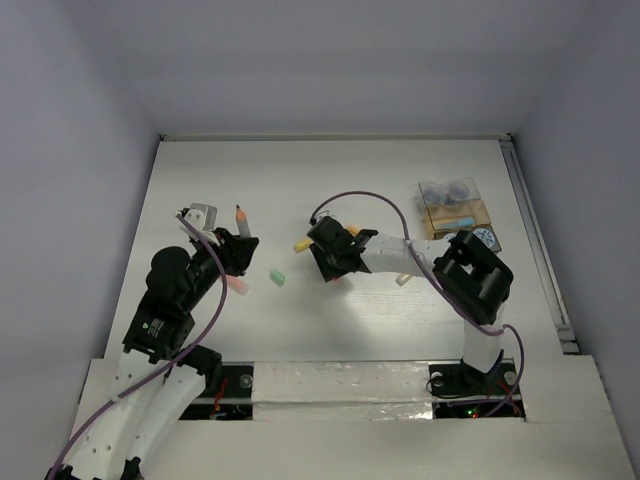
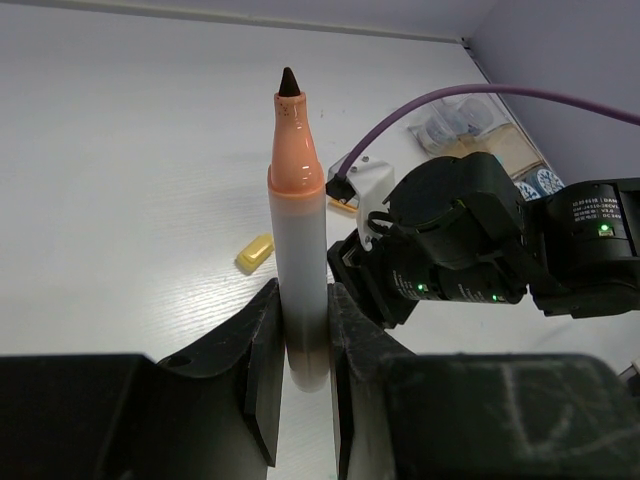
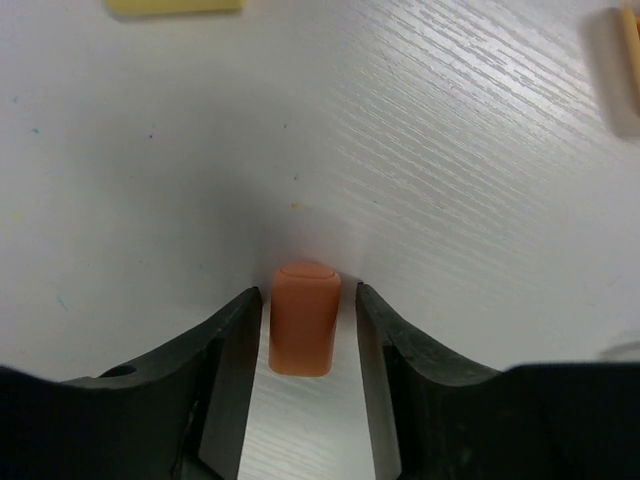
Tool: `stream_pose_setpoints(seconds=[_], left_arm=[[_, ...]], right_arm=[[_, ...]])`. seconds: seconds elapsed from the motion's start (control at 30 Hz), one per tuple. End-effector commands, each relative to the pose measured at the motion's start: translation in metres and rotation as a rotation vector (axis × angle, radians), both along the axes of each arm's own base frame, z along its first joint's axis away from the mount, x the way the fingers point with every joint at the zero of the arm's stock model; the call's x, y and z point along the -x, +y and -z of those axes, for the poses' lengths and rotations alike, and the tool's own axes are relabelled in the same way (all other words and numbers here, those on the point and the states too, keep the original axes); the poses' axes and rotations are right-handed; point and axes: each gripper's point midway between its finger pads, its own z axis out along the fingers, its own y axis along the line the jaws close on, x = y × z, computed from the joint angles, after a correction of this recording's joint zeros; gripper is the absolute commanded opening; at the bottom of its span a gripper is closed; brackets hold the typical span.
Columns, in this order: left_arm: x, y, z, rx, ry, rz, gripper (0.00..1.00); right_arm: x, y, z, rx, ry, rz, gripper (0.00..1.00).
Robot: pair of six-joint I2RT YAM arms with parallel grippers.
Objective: Sort the stationery into containers
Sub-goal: Close the pen cap on the pen.
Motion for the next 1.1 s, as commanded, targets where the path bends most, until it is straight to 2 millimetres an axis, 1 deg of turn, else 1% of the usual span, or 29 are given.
stream_pose_setpoints(seconds=[0.0, 0.07, 0.17, 0.2, 0.27, 0.3, 0.4, 0.43, 0.47, 0.53, 0.57, 0.6, 0.63, 0.67, 0.7, 0.77, 0.8, 0.9, 0.93, 0.97, 1.0, 1.03, 1.07], left_arm=[[-0.002, -0.001, -0.016, 0.024, -0.053, 0.006, 0.0], [-0.002, -0.002, -0.017, 0.025, -0.054, 0.007, 0.0], [-0.002, -0.004, -0.015, 0.024, -0.049, 0.018, 0.0], [-0.001, -0.005, -0.015, 0.024, -0.049, 0.027, 0.0], [0.003, -0.016, -0.013, 0.026, -0.04, 0.097, 0.0], [0.004, -0.019, -0.012, 0.024, -0.04, 0.119, 0.0], [0.012, -0.032, -0.013, 0.035, -0.046, 0.214, 0.0], [0.014, -0.036, -0.013, 0.04, -0.053, 0.241, 0.0], [0.02, -0.043, -0.012, 0.047, -0.045, 0.293, 0.0], [0.024, -0.049, -0.012, 0.056, -0.047, 0.341, 0.0], [0.029, -0.054, -0.011, 0.066, -0.039, 0.381, 0.0], [0.031, -0.056, -0.011, 0.072, -0.04, 0.395, 0.0], [0.032, -0.058, -0.012, 0.077, -0.042, 0.409, 0.0], [0.034, -0.06, -0.012, 0.084, -0.039, 0.426, 0.0], [0.035, -0.061, -0.012, 0.087, -0.038, 0.434, 0.0], [0.036, -0.064, -0.01, 0.093, -0.028, 0.454, 0.0], [0.036, -0.065, -0.009, 0.095, -0.025, 0.46, 0.0], [0.038, -0.068, -0.007, 0.103, -0.01, 0.481, 0.0], [0.037, -0.068, -0.005, 0.103, -0.002, 0.481, 0.0], [0.036, -0.068, -0.002, 0.103, 0.006, 0.474, 0.0], [0.035, -0.067, -0.001, 0.103, 0.011, 0.468, 0.0], [0.034, -0.067, 0.001, 0.101, 0.02, 0.461, 0.0], [0.032, -0.066, 0.005, 0.1, 0.034, 0.453, 0.0]], right_arm=[[0.009, -0.023, 0.025, 0.12, 0.063, 0.005, 0.46], [0.01, -0.023, 0.027, 0.126, 0.068, 0.005, 0.46], [0.01, -0.022, 0.027, 0.124, 0.072, 0.004, 0.3], [0.009, -0.021, 0.028, 0.121, 0.071, 0.006, 0.19], [0.008, -0.019, 0.026, 0.109, 0.065, 0.011, 0.12], [0.006, -0.017, 0.024, 0.099, 0.056, 0.013, 0.07], [-0.003, -0.008, 0.002, 0.038, 0.004, 0.031, 0.03], [-0.008, -0.004, -0.018, -0.012, -0.036, 0.044, 0.01], [-0.01, -0.001, -0.029, -0.043, -0.059, 0.051, 0.0], [-0.018, 0.007, -0.056, -0.125, -0.121, 0.064, 0.0], [-0.02, 0.01, -0.084, -0.191, -0.165, 0.073, 0.0], [-0.025, 0.016, -0.103, -0.252, -0.209, 0.078, 0.0], [-0.028, 0.018, -0.119, -0.295, -0.239, 0.09, 0.0], [-0.029, 0.018, -0.145, -0.351, -0.285, 0.102, 0.0], [-0.035, 0.022, -0.166, -0.409, -0.336, 0.117, 0.0], [-0.041, 0.023, -0.199, -0.499, -0.405, 0.15, 0.0], [-0.043, 0.027, -0.232, -0.602, -0.46, 0.154, 0.0], [-0.042, 0.035, -0.278, -0.779, -0.516, 0.168, 0.0], [-0.038, 0.041, -0.3, -0.867, -0.535, 0.162, 0.0], [-0.038, 0.043, -0.308, -0.906, -0.542, 0.161, 0.0], [-0.034, 0.048, -0.325, -0.972, -0.563, 0.149, 0.0], [-0.032, 0.048, -0.334, -1.013, -0.571, 0.148, 0.0], [-0.027, 0.053, -0.339, -1.05, -0.563, 0.143, 0.0]])
